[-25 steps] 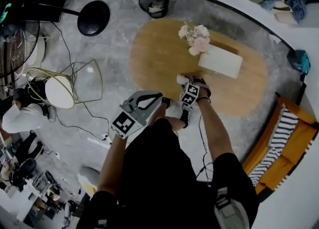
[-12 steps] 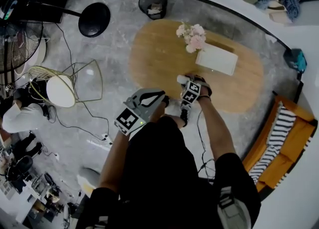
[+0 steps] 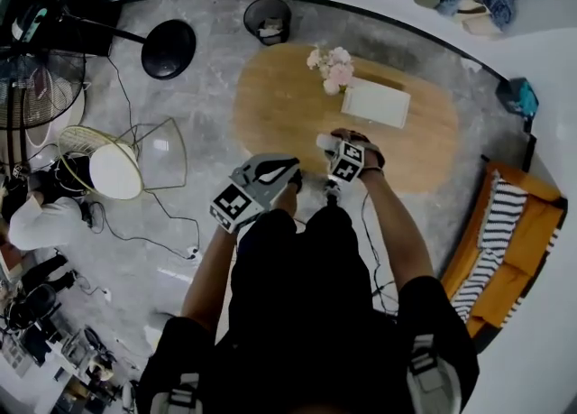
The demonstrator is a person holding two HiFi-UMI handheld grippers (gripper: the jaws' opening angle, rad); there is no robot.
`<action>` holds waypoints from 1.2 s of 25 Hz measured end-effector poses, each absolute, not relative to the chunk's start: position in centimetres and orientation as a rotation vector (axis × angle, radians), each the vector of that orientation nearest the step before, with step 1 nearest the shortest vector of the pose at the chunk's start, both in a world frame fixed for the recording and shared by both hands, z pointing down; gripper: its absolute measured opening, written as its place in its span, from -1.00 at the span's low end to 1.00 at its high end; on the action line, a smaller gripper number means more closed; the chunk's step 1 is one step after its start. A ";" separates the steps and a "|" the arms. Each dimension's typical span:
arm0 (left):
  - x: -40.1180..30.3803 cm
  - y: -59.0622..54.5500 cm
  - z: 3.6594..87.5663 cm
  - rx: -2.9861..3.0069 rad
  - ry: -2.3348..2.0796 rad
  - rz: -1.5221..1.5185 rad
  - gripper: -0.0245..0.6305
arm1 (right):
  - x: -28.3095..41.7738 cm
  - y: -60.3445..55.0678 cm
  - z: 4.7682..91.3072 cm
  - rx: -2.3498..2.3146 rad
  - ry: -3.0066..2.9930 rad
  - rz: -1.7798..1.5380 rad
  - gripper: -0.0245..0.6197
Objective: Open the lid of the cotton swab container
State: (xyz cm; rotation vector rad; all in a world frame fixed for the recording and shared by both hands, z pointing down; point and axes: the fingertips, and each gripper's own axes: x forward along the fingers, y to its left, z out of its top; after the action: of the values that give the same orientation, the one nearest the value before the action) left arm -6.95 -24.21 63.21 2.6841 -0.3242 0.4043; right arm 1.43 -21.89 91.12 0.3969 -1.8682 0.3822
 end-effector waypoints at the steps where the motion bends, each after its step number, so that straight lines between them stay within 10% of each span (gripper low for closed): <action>1: -6.8 -24.0 62.8 2.672 -0.314 0.395 -0.93 | 1.5 -21.9 90.1 0.400 -1.871 0.383 -0.25; 30: 0.5 -12.6 55.7 2.789 -0.307 0.385 -0.89 | 6.5 -11.3 61.3 0.176 -2.091 0.293 -0.26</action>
State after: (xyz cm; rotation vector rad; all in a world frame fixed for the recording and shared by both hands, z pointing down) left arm 0.47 -12.58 55.69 2.7895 -0.3074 0.3850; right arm 6.52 -11.31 61.33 0.1760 -2.0910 0.2932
